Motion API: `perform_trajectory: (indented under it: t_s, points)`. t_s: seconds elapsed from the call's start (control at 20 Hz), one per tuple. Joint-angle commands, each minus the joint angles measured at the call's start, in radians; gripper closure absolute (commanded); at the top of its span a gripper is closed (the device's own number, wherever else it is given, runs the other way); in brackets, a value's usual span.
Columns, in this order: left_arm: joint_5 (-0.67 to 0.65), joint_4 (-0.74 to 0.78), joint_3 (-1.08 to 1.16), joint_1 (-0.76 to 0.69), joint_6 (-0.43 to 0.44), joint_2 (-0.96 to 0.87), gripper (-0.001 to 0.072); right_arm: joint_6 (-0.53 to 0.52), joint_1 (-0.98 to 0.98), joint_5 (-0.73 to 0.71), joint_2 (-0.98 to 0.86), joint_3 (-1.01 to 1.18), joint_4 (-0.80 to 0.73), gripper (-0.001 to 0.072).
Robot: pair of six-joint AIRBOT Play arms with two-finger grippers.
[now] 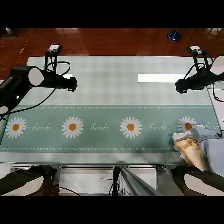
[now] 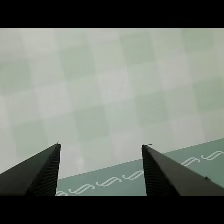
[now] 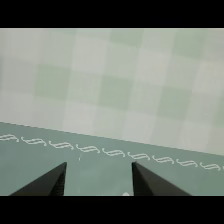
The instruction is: Fold the shirts.
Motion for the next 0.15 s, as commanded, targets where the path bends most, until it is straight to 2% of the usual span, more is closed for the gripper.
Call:
perform_trajectory:
  t_s: [0.0, 0.1]
  points:
    - [0.0, 0.0, 0.001, -0.001, 0.0, 0.0, 0.0106, 0.0, 0.001, 0.0, 0.0, 0.001, 0.0, 0.0235]
    - [0.0, 0.0, 0.001, -0.001, 0.0, 0.0, 0.0106, 0.0, 0.001, 0.0, 0.0, 0.001, 0.0, 0.0235]
